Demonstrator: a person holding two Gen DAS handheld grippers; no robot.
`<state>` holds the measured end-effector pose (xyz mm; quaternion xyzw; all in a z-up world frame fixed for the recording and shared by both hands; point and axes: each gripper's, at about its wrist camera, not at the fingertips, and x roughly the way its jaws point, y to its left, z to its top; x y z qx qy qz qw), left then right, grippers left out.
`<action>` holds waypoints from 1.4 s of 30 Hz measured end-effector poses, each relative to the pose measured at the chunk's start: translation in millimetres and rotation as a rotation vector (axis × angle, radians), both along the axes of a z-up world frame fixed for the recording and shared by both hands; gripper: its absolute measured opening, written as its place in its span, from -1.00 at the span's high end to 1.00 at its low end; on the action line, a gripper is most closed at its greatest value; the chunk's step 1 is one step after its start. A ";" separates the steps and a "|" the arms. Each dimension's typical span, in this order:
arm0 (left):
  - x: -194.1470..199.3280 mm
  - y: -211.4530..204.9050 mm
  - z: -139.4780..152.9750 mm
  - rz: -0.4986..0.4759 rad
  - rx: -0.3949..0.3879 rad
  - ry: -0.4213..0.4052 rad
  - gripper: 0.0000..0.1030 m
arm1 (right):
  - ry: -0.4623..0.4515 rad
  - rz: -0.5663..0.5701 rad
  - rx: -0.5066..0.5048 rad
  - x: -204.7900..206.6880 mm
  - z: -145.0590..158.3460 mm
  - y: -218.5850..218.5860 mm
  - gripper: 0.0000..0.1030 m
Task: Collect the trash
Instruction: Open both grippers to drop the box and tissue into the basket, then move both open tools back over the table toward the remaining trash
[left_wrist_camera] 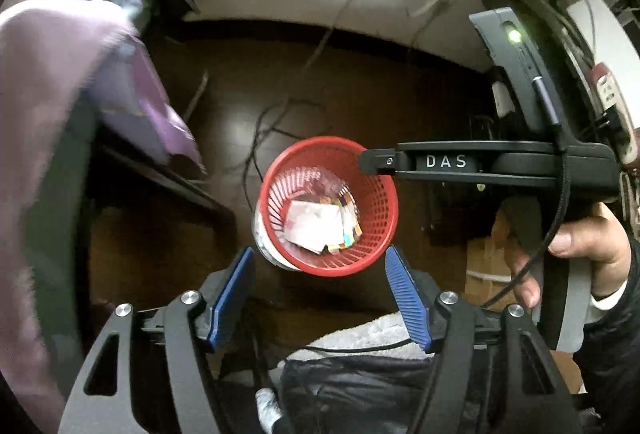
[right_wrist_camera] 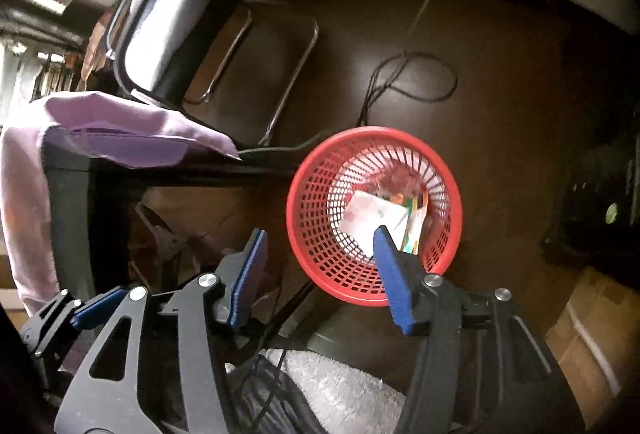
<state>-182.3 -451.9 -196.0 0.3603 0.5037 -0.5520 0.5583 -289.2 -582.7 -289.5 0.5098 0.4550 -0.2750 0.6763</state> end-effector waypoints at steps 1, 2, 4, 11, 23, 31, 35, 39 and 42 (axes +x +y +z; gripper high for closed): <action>3.0 6.6 12.3 0.008 -0.026 -0.012 -0.29 | 0.006 0.014 -0.017 4.8 9.1 1.2 -0.07; 4.7 10.8 18.8 0.016 -0.047 -0.019 -0.29 | 0.006 0.026 -0.037 10.2 20.4 2.0 -0.07; 11.1 23.8 42.5 0.032 -0.091 -0.036 -0.29 | -0.011 0.044 -0.083 20.1 44.3 5.0 -0.08; 56.4 80.9 116.7 0.153 -0.215 -0.060 -0.38 | -0.095 0.134 -0.294 63.2 141.4 33.8 -0.24; 178.4 254.5 230.3 0.519 -0.440 -0.139 -0.72 | -0.274 0.504 -0.432 206.9 243.3 160.5 -0.34; 243.4 364.7 256.2 0.763 -0.522 -0.261 -0.84 | -0.313 0.718 -0.496 292.1 279.2 249.9 -0.37; 291.3 412.2 254.6 0.912 -0.569 -0.213 -0.89 | -0.338 0.780 -0.511 325.0 289.9 285.2 -0.41; 342.5 461.8 232.1 1.118 -0.531 -0.265 -0.89 | -0.364 0.853 -0.537 369.3 295.7 325.5 -0.48; 374.7 497.4 203.5 1.285 -0.483 -0.224 -0.88 | -0.357 0.948 -0.569 408.4 293.0 360.6 -0.48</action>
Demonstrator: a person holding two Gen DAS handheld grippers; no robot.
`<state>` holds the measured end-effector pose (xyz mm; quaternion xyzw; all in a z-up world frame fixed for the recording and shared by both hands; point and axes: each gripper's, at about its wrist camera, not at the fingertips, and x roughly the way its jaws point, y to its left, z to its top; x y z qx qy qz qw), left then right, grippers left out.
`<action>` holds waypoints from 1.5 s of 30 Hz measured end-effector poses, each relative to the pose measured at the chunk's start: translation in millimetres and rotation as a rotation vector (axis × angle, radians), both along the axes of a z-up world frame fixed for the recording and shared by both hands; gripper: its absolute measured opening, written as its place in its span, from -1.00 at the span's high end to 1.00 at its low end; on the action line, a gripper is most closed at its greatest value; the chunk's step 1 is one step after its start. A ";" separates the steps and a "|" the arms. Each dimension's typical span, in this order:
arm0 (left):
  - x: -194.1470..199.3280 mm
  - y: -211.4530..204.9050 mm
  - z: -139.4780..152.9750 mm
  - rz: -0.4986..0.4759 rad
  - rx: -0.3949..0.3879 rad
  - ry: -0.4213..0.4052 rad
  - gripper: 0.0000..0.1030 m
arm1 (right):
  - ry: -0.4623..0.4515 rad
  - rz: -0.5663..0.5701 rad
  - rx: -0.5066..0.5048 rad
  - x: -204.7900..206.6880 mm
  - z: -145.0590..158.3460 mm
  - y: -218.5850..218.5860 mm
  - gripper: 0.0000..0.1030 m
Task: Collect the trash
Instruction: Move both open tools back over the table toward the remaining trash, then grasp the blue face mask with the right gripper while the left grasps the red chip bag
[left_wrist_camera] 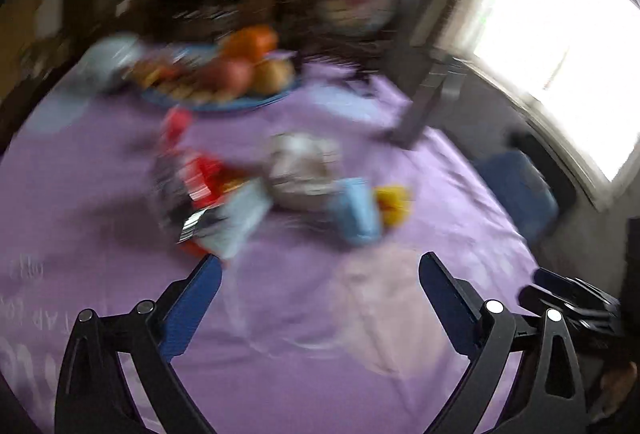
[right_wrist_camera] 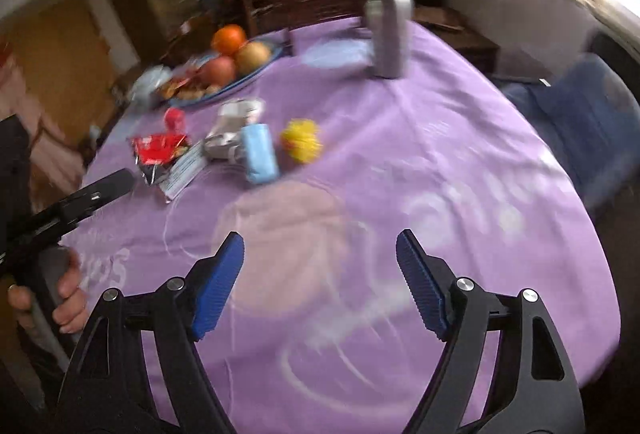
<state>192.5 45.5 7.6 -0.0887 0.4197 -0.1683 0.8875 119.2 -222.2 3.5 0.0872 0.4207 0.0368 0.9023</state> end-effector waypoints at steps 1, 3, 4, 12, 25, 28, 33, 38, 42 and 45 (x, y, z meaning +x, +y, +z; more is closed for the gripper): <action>9.1 11.1 -7.1 0.059 -0.005 0.060 -0.88 | 0.012 0.036 -0.027 15.5 -3.0 13.3 -0.49; 15.4 22.0 -8.2 0.086 -0.028 0.046 -0.89 | 0.035 0.102 -0.053 43.6 -10.6 34.2 -0.49; 17.8 25.8 -8.1 0.112 -0.014 0.043 -0.89 | 0.039 0.115 -0.067 56.1 -13.9 42.3 -0.49; 28.6 50.9 -14.9 0.232 0.008 0.029 -0.89 | 0.118 0.157 -0.115 136.9 -49.8 79.3 -0.49; 44.0 52.6 -32.6 0.277 0.022 0.077 -0.89 | 0.142 0.184 -0.088 143.3 -71.9 86.9 0.46; 45.5 51.7 -35.3 0.297 0.056 0.071 -0.89 | 0.103 0.188 -0.073 118.8 -59.4 78.9 0.46; 44.9 49.1 -36.3 0.308 0.079 0.052 -0.89 | 0.092 0.205 -0.007 68.1 -51.7 57.7 0.46; 42.3 43.8 -28.6 0.325 0.059 0.014 -0.89 | 0.100 0.215 0.070 27.4 -53.9 33.7 0.46; 40.3 36.3 -17.1 0.299 0.022 0.020 -0.87 | 0.071 0.220 0.118 11.8 -48.2 21.5 0.46; 43.1 30.8 -9.1 0.240 -0.046 0.027 -0.86 | 0.059 0.221 0.143 5.3 -46.2 15.5 0.42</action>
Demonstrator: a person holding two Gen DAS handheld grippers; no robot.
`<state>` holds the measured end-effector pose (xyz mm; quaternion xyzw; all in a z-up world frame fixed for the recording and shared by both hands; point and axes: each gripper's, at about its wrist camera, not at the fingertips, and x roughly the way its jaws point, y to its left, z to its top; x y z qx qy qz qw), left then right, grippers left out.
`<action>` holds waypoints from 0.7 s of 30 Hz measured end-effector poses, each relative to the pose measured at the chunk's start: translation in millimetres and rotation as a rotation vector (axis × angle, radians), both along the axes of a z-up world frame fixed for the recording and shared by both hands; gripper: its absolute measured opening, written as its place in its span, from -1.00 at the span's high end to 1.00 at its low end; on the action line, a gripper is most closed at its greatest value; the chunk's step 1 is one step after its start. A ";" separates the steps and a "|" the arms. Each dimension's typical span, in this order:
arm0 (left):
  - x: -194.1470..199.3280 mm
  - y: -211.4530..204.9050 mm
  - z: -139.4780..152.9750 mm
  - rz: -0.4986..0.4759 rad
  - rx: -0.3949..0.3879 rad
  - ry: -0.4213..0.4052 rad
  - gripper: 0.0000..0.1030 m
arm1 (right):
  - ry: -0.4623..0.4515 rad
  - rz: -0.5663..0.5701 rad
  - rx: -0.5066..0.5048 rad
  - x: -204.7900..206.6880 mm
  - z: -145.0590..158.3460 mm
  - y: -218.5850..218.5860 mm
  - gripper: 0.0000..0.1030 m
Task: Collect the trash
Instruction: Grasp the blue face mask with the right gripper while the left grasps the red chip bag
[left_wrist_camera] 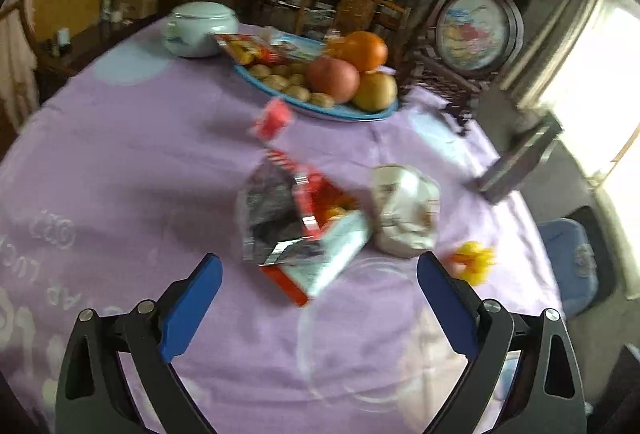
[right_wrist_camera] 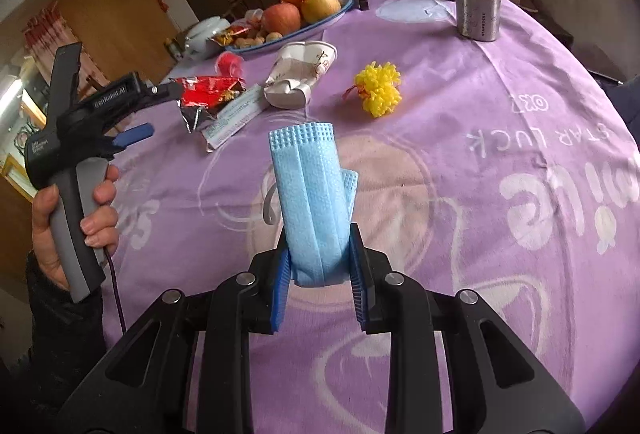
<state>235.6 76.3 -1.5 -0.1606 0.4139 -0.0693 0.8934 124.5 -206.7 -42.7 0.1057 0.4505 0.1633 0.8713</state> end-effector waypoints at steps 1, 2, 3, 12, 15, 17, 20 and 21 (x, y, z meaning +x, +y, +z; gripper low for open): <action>2.1 -1.9 0.5 -0.015 -0.014 0.005 -0.85 | 0.006 -0.005 0.013 -1.2 -0.7 -3.1 0.42; 6.6 -4.4 -1.2 -0.032 -0.032 0.030 -0.84 | 0.015 -0.009 0.025 -1.7 -1.8 -6.0 0.42; 9.5 -5.5 -3.5 -0.042 -0.048 0.052 -0.76 | 0.015 -0.010 0.038 -4.0 -2.3 -9.5 0.42; 27.3 -11.8 -17.2 -0.070 -0.124 0.148 -0.12 | -0.011 -0.037 0.075 -19.3 -4.6 -38.1 0.42; 30.9 -9.3 -19.2 -0.045 -0.118 0.156 -0.12 | -0.018 -0.036 0.074 -20.8 -3.9 -41.7 0.41; 31.6 -4.9 -20.8 -0.024 -0.118 0.163 -0.12 | -0.026 -0.031 0.077 -23.6 -2.6 -41.8 0.41; 31.1 1.6 -20.8 0.010 -0.109 0.156 -0.12 | -0.037 -0.024 0.084 -24.7 -1.4 -41.1 0.41; 31.5 2.5 -19.7 0.016 -0.105 0.149 -0.12 | -0.039 -0.022 0.083 -24.5 -1.2 -40.4 0.41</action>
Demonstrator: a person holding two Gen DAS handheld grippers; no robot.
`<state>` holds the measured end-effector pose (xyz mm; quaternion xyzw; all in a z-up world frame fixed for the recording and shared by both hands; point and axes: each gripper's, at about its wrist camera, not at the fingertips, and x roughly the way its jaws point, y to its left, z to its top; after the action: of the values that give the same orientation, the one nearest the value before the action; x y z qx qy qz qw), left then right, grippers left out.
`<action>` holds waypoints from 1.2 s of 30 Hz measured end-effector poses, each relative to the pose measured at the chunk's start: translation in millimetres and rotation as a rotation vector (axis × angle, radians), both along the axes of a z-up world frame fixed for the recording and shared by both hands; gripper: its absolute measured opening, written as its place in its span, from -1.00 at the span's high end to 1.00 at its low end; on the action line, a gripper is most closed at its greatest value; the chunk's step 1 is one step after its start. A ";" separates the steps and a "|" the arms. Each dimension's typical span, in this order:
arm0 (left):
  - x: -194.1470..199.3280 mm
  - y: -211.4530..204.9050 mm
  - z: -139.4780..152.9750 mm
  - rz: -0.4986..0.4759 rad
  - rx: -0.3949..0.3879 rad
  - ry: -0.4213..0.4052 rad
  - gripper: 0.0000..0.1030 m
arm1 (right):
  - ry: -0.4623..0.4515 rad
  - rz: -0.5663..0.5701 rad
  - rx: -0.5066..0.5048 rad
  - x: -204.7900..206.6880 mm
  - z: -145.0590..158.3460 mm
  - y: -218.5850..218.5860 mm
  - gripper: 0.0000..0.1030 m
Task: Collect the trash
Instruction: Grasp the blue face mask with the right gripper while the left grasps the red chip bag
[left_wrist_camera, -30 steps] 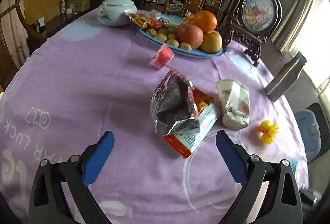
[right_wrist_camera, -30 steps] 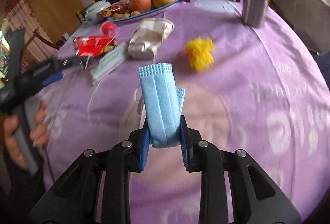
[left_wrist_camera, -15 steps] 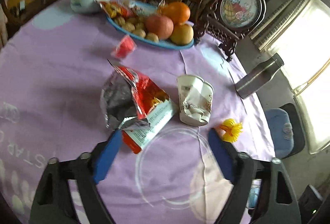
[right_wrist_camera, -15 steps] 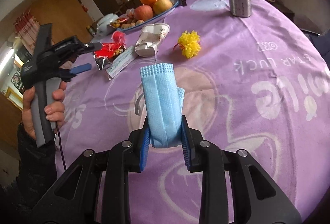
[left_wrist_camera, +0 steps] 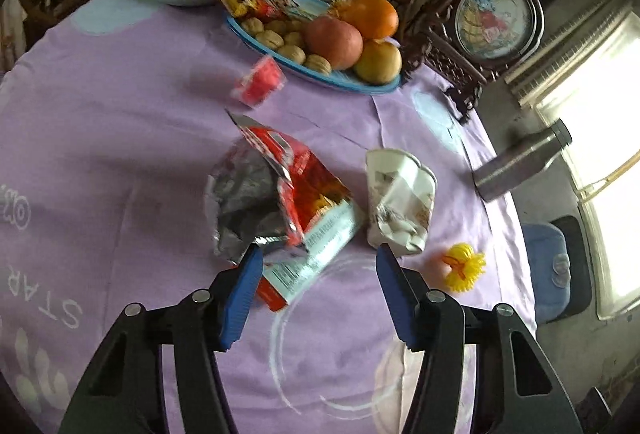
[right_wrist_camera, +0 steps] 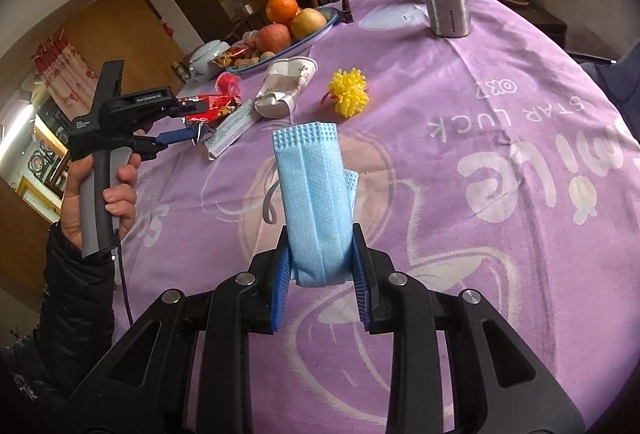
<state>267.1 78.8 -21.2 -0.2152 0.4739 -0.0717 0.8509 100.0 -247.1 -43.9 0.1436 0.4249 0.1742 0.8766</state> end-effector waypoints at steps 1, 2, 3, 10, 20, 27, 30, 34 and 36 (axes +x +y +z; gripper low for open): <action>2.4 -0.8 1.6 -0.004 0.019 -0.011 -0.12 | 0.001 0.003 0.001 0.7 -0.2 0.4 0.41; 5.3 -1.4 2.8 -0.003 0.042 -0.014 -0.12 | 0.004 0.007 0.002 1.9 -0.6 1.6 0.41; 7.3 -1.1 3.5 0.002 0.051 -0.015 -0.12 | 0.005 0.010 0.001 2.0 -0.8 2.0 0.41; 30.2 -7.2 5.5 0.002 0.089 -0.011 0.01 | 0.011 0.005 0.002 7.2 -1.9 0.8 0.41; 47.7 -4.7 -16.8 0.016 0.064 0.062 0.52 | 0.024 -0.007 -0.004 10.4 -4.3 -1.0 0.41; 31.4 -3.0 -0.3 0.022 0.092 0.012 0.94 | 0.007 -0.017 -0.012 4.4 1.9 1.8 0.41; 13.6 -8.8 15.2 -0.003 0.097 -0.028 0.94 | -0.004 -0.028 -0.020 -3.4 5.6 2.1 0.41; -21.0 -33.2 36.6 -0.099 0.110 -0.088 0.94 | -0.013 -0.047 -0.023 -17.2 10.4 -0.9 0.42; -38.6 -48.9 43.4 -0.161 0.106 -0.115 0.94 | -0.014 -0.064 -0.029 -25.2 12.2 -4.0 0.42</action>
<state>228.5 29.9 22.2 -0.1267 0.4433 -0.1269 0.8782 74.8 -251.2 -31.7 0.1433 0.4164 0.1410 0.8867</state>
